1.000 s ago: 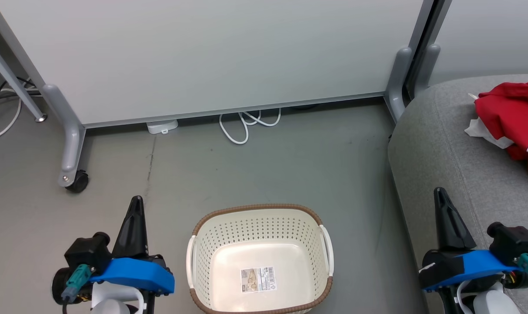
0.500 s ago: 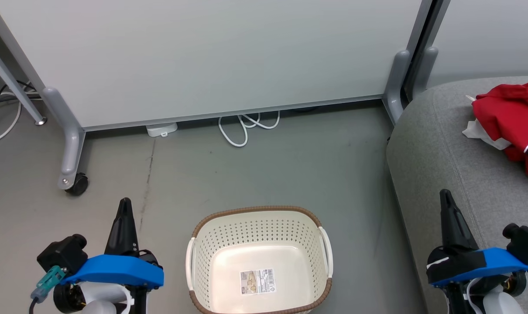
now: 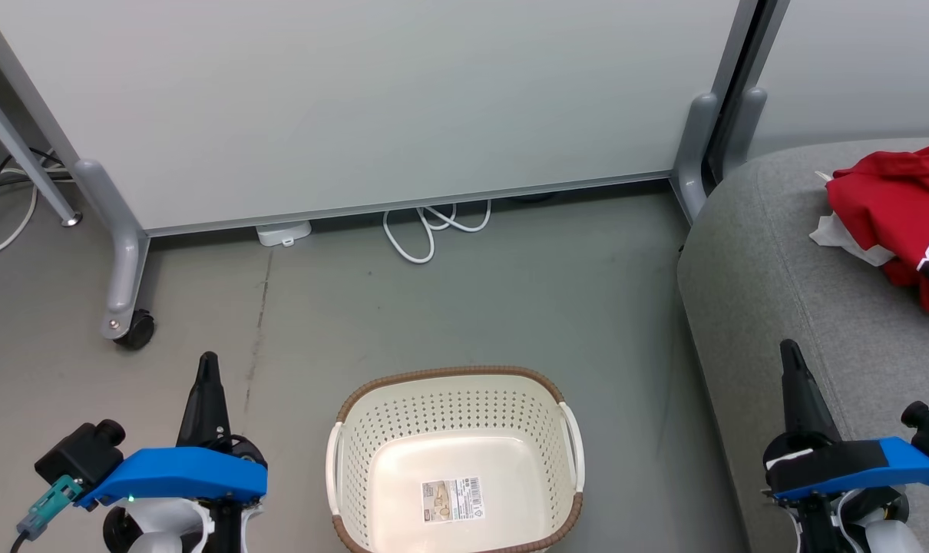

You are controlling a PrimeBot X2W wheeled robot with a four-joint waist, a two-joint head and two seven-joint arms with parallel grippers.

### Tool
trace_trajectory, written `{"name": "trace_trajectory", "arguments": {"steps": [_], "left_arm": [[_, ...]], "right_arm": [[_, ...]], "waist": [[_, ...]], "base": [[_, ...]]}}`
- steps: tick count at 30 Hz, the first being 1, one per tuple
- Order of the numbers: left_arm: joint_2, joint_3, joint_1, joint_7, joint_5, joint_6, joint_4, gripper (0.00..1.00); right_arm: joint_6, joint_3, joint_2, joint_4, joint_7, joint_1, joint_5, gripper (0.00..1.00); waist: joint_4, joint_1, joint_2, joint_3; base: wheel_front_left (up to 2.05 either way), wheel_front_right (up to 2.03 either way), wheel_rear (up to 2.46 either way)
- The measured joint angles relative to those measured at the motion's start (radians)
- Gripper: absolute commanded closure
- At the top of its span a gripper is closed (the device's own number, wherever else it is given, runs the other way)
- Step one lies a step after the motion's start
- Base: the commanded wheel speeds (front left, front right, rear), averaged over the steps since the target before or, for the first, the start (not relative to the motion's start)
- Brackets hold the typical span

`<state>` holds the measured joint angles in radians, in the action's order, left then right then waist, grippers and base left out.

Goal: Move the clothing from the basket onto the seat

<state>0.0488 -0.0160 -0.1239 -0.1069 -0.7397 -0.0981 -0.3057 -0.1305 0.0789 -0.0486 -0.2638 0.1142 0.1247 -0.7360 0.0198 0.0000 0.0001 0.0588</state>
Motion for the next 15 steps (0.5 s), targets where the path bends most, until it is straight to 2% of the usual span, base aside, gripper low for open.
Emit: {"name": "trace_trajectory", "arguments": {"steps": [15], "left_arm": [[0.000, -0.021, 0.001, 0.053, -0.208, -0.008, 0.014, 1.00]], "right_arm": [[0.000, 0.009, 0.000, 0.003, -0.054, -0.001, -0.206, 1.00]], "waist": [[-0.003, 0.0000, 0.0000, -0.010]], "base": [[0.00, 0.00, 0.00]]}}
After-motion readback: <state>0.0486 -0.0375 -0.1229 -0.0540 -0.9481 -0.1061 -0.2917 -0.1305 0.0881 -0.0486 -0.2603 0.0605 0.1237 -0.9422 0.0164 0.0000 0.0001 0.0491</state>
